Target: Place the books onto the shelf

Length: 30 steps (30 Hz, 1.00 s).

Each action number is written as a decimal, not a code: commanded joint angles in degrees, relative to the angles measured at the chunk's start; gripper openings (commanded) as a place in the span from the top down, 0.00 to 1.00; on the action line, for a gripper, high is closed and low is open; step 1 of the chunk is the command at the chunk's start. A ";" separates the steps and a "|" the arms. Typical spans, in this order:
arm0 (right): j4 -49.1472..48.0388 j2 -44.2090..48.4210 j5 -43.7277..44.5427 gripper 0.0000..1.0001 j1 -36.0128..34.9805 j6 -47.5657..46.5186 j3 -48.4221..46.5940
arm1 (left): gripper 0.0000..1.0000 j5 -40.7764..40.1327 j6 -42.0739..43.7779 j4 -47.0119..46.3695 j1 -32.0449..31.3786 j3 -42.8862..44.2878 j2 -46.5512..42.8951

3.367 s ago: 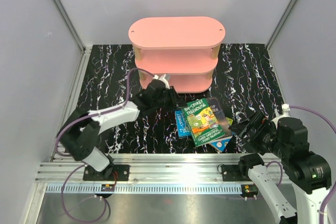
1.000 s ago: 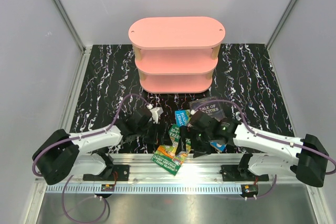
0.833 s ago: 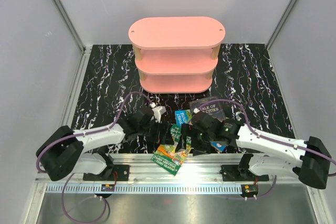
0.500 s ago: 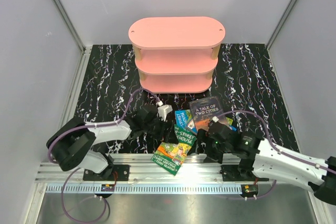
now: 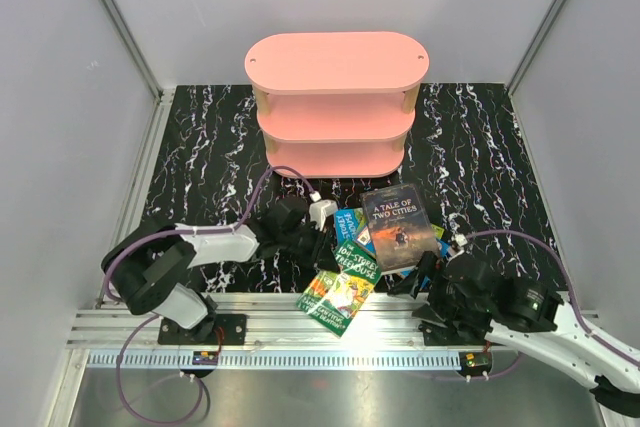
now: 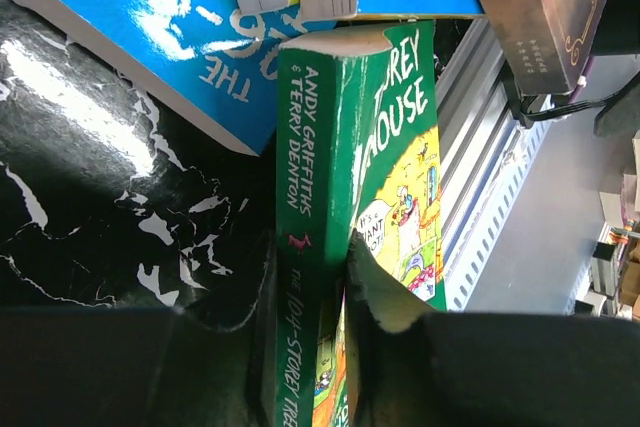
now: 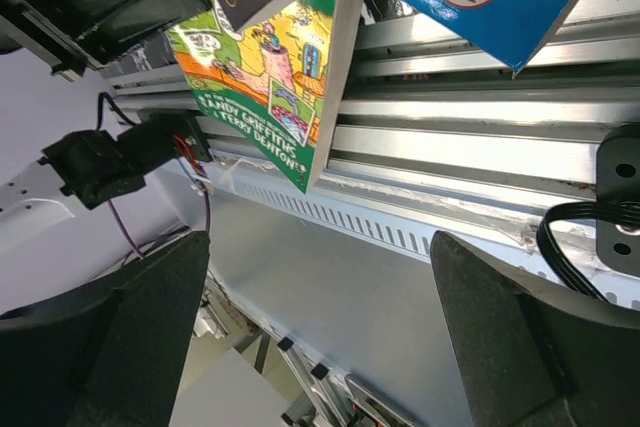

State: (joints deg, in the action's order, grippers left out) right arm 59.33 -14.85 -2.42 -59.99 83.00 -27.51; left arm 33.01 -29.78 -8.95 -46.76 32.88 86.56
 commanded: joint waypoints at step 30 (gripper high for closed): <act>23.45 -17.75 15.85 0.00 -0.22 -23.31 -54.38 | 1.00 -51.28 -35.42 9.85 4.49 26.09 -22.77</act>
State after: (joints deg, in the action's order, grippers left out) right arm 74.94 -30.20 8.45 -59.99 65.69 -76.64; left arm -5.89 -53.36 14.39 -42.28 57.39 63.55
